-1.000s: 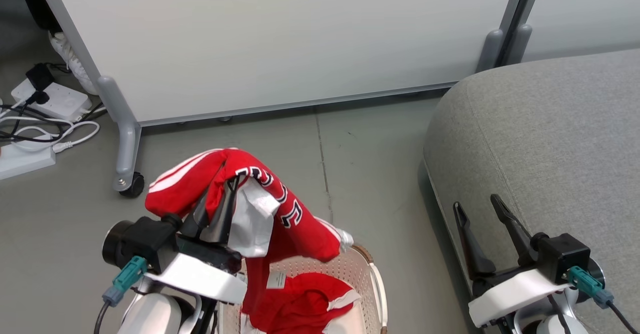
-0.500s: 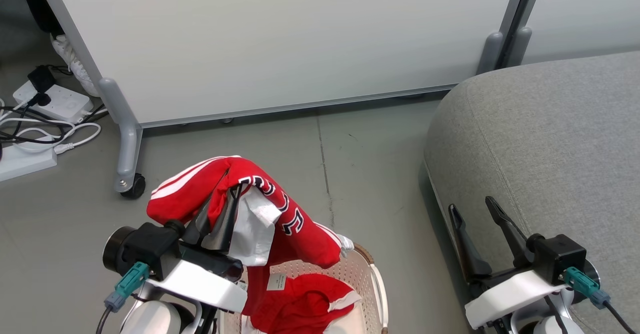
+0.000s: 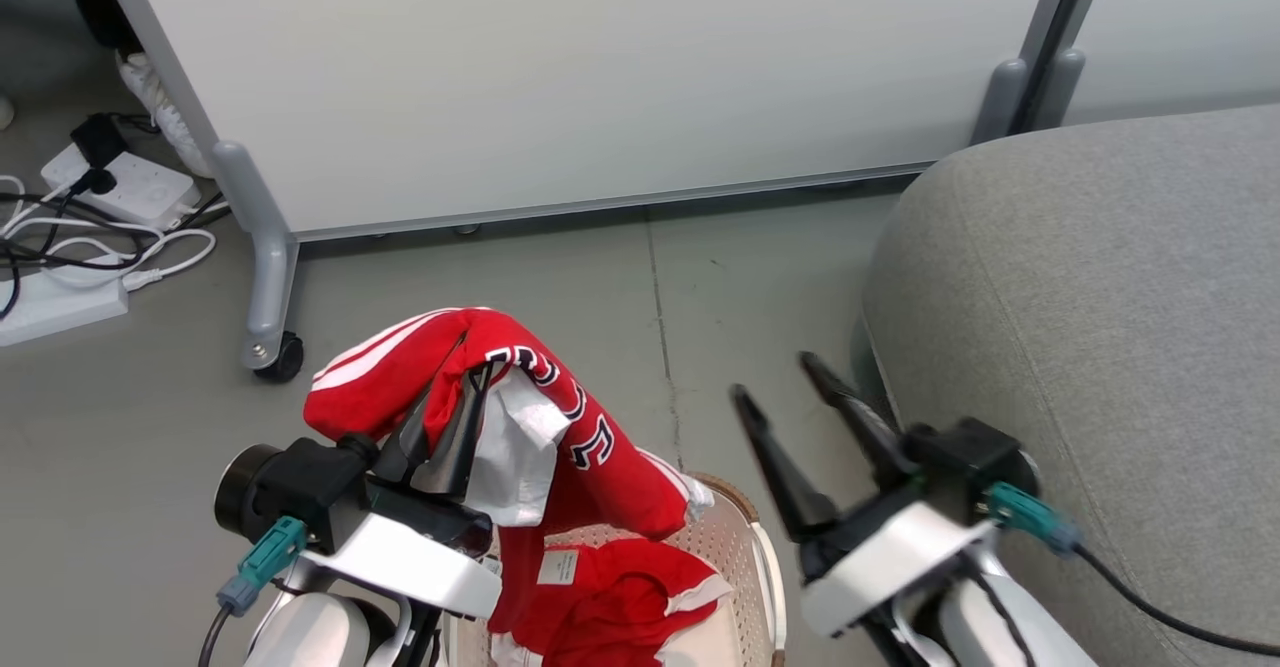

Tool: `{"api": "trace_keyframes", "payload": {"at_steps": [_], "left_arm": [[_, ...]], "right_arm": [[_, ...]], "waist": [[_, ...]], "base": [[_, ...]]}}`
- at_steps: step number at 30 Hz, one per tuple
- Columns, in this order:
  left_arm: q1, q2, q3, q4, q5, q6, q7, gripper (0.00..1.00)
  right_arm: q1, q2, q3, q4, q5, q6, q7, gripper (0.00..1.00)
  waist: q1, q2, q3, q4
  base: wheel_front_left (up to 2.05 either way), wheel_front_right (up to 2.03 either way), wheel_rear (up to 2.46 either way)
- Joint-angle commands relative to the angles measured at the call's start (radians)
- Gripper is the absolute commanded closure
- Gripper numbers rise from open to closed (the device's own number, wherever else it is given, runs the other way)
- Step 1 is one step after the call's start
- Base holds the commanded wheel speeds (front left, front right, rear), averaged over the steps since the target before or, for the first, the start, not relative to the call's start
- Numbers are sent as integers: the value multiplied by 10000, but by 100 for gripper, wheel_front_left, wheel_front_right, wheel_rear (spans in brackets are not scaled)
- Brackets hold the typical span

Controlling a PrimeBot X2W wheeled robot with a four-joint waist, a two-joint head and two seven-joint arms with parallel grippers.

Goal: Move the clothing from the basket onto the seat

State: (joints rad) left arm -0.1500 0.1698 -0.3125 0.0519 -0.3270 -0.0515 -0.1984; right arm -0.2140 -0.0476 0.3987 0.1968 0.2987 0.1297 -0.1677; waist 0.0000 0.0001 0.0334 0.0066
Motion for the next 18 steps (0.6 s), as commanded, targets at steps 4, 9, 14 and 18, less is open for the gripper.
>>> {"api": "trace_keyframes", "payload": {"at_steps": [4, 9, 14, 18], "left_arm": [[-288, -38, -95, 13, -43, -40, -73, 100], [-472, -99, -323, 38, -20, -108, -82, 100], [-545, -165, -492, 179, -54, -196, -137, 100], [-666, -209, -640, 239, -49, -248, -190, 100]], "right_arm": [[-985, -52, 1372, 324, 720, 19, -184, 0], [-2265, -57, 3272, 1073, 1905, 19, -453, 0], [-3150, -57, 4630, 1997, 2790, 19, -693, 0], [-3749, -52, 5498, 2733, 3353, 21, -821, 0]], "waist": [[0, -1, 72, 218], [0, -1, 198, 566], [0, -1, 252, 852], [0, -1, 287, 1024]], "base": [[0, 0, 0], [0, 0, 0], [0, 0, 0], [0, 0, 0]]}}
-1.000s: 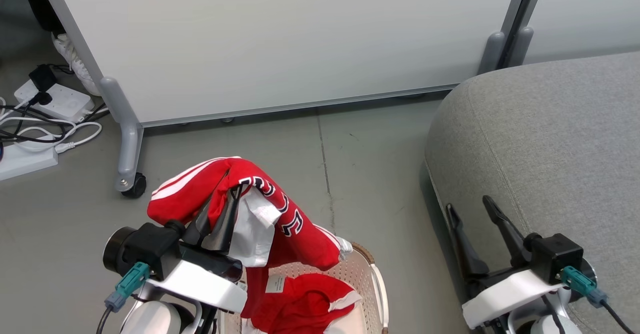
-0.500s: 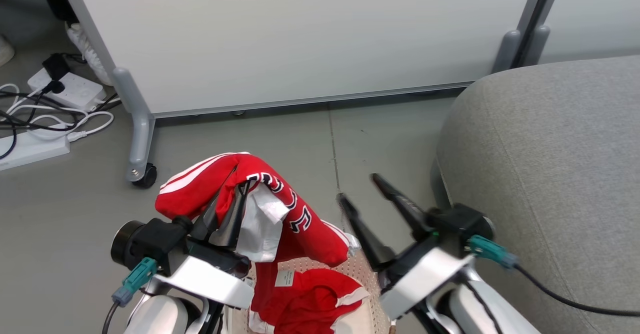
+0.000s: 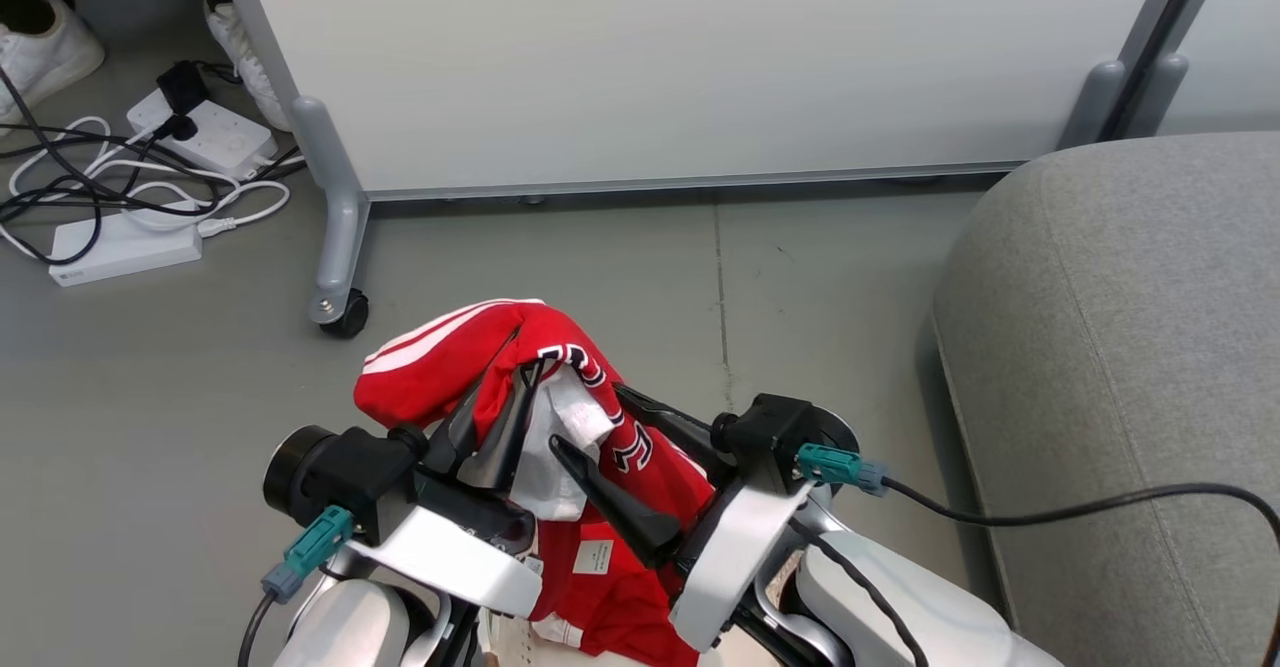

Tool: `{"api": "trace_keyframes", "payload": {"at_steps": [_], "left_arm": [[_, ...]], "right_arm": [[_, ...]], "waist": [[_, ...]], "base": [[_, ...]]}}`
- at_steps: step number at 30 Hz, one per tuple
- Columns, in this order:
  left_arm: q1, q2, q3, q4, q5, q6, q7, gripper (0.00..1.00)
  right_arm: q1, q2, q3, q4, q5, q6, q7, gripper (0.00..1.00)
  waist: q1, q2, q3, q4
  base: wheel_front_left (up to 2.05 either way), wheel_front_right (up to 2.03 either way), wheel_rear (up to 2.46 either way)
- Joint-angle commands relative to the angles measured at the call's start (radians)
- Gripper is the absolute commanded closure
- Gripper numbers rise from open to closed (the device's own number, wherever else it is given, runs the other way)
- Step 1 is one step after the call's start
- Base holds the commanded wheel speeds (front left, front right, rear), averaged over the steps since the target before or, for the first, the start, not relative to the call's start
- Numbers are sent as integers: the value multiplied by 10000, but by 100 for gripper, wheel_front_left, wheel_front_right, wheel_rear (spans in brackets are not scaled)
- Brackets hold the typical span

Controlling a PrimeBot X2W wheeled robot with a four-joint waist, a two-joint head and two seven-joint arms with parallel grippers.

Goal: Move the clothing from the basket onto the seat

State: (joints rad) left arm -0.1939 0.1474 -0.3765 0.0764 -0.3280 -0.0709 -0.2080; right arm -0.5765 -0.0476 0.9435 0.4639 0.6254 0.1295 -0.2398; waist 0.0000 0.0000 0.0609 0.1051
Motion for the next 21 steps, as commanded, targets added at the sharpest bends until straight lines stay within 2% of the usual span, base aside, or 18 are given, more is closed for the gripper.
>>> {"api": "trace_keyframes", "payload": {"at_steps": [1, 3, 4, 6, 14, 15, 17, 18, 19, 21], "left_arm": [[-239, 12, -32, 5, -43, -55, -82, 100], [-251, -7, -88, 25, -55, -83, -109, 100], [-251, -10, -115, 33, -65, -99, -120, 100], [-243, -14, -157, 45, -92, -113, -127, 100], [-284, 68, -265, -6, -175, -183, -176, 100], [-287, 76, -283, -31, -187, -189, -182, 90], [-300, 100, -331, -106, -213, -220, -187, 36], [-297, 109, -329, -154, -206, -212, -205, 4], [-284, 128, -356, -197, -194, -217, -201, 0], [-262, 168, -410, -291, -106, -221, -214, 0]], "right_arm": [[-267, -54, 235, 222, 215, 21, -112, 0], [-500, -57, 540, 464, 510, 21, -170, 0], [-613, -57, 646, 620, 592, 21, -186, 7], [-798, -53, 812, 824, 838, 21, -204, 100], [-1175, -57, 1050, 1099, 1348, 21, -289, 100], [-1150, -57, 920, 1031, 1338, 21, -290, 100], [-991, -53, 517, 839, 1215, 21, -285, 100], [-883, -56, 285, 751, 1117, 21, -284, 100], [-772, -54, 47, 662, 1011, 21, -282, 100], [-607, -53, -505, 404, 718, 21, -275, 100]], "waist": [[0, 0, 11, 68], [0, 0, 10, 132], [0, 0, 11, 156], [0, 0, 19, 196], [0, 0, 46, 153], [0, 0, 49, 125], [0, 0, 57, 52], [0, 0, 59, 2], [0, 0, 60, -51], [0, 0, 75, -165]], "base": [[0, 0, 0], [0, 0, 0], [0, 0, 0], [0, 0, 0], [0, 0, 0], [0, 0, 0], [0, 0, 0], [0, 0, 0], [0, 0, 0], [0, 0, 0]]}}
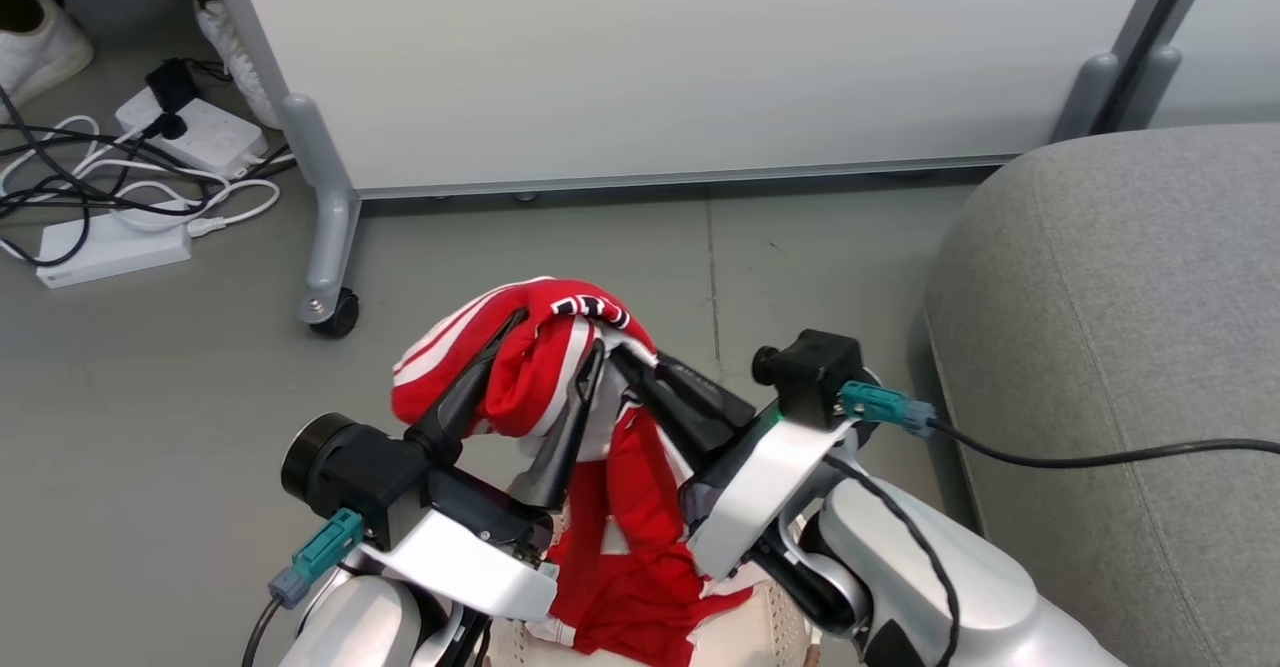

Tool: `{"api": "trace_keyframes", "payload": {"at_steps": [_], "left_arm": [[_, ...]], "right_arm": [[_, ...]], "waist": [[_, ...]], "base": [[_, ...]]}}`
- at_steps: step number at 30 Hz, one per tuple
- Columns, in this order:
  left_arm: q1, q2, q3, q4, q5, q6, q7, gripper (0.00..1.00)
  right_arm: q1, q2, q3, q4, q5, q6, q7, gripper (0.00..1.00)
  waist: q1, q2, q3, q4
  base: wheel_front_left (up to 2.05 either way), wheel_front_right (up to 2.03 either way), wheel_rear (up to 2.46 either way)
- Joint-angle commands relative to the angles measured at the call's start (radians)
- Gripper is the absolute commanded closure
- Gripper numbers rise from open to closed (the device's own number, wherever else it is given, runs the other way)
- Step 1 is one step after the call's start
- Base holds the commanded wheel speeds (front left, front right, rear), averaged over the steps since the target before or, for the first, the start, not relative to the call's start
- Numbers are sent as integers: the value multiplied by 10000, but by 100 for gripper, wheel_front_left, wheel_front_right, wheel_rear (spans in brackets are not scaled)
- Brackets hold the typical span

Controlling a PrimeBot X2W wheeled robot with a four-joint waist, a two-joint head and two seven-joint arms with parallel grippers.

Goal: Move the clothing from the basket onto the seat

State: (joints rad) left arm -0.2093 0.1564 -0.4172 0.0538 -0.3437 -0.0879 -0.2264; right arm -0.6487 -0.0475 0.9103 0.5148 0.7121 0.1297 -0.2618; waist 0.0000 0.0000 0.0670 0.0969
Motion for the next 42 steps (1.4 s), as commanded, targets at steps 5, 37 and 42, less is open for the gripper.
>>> {"api": "trace_keyframes", "payload": {"at_steps": [5, 37, 42], "left_arm": [[2, 197, -133, -358, 146, -96, -44, 0], [320, 2030, -1595, -1227, 908, -286, 848, 0], [271, 2187, -1694, -1420, 910, -267, 989, 0]], "right_arm": [[528, -53, -1265, -608, -830, 21, -56, 100], [2612, -53, -5628, -1509, -3743, 21, -39, 100], [2727, -53, -5820, -1751, -3700, 20, -39, 100]], "waist": [[0, 0, 97, -384], [0, 0, 1474, -3634], [0, 0, 1635, -4158]], "base": [[0, 0, 0], [0, 0, 0], [0, 0, 0]]}}
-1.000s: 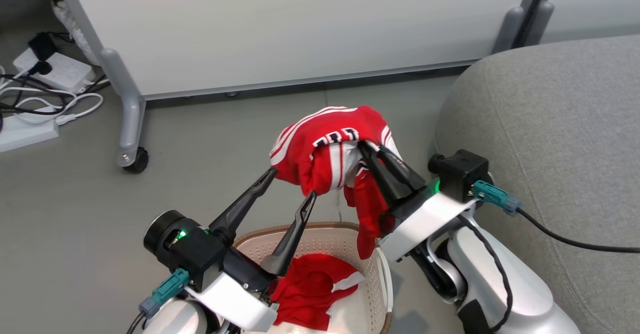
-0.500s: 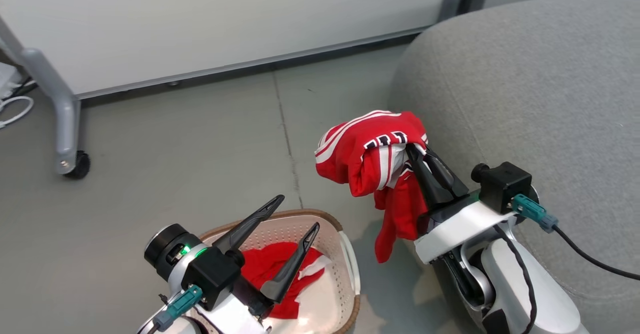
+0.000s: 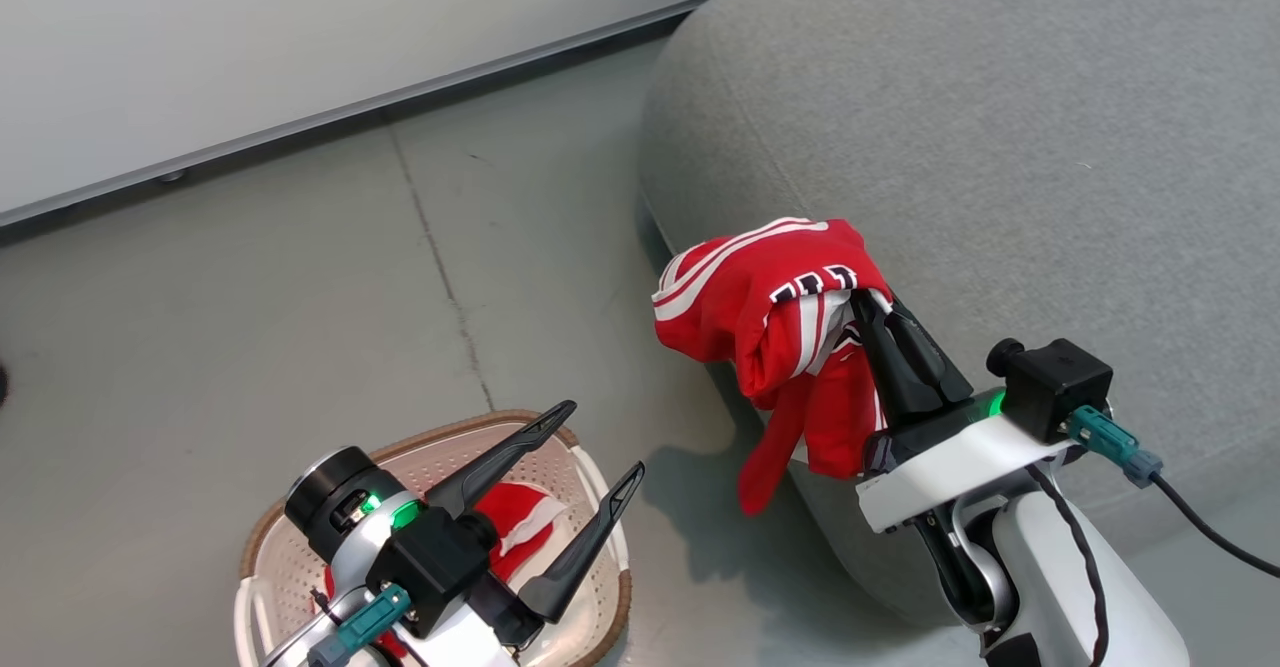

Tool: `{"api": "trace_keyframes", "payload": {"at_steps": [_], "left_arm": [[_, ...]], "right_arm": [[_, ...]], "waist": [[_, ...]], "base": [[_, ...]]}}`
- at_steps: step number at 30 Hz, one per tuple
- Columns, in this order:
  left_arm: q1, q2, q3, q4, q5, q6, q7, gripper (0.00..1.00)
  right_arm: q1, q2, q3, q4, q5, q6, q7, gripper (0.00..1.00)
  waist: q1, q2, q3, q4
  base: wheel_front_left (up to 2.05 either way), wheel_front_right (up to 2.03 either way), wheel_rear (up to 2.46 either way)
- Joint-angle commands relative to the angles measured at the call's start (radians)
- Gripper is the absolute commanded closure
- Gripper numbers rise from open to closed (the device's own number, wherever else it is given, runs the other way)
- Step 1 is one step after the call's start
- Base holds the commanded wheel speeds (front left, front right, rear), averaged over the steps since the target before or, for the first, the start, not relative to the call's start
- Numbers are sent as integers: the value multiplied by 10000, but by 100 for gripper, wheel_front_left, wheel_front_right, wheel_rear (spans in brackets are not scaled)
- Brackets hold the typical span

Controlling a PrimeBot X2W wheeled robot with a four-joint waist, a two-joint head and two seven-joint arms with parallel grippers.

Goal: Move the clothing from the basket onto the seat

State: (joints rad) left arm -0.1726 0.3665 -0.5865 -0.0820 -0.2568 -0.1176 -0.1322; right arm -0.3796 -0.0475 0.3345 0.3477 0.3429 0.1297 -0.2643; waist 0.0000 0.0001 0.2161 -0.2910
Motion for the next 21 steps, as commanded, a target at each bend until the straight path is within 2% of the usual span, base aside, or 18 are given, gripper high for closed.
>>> {"api": "trace_keyframes", "payload": {"at_steps": [1, 12, 17, 21], "left_arm": [[-109, 115, -21, -103, 51, 39, 49, 0], [-267, 291, 17, -529, 79, 165, 288, 0], [-537, 421, 148, -847, 86, 223, 413, 0], [-882, 560, 199, -1156, 137, 173, 526, 0]], "right_arm": [[55, -50, -97, -109, 36, 21, -14, 100], [-559, -55, -1071, -298, 271, 20, -14, 100], [-1591, -55, -1803, -134, 361, 21, -14, 100], [-2939, -52, -2845, 120, -37, 21, -14, 100]], "waist": [[0, -1, 171, -372], [0, -1, 507, -938], [0, -1, 821, -1031], [0, -1, 1247, -896]], "base": [[0, 0, 0], [0, 0, 0], [0, 0, 0], [0, 0, 0]]}}
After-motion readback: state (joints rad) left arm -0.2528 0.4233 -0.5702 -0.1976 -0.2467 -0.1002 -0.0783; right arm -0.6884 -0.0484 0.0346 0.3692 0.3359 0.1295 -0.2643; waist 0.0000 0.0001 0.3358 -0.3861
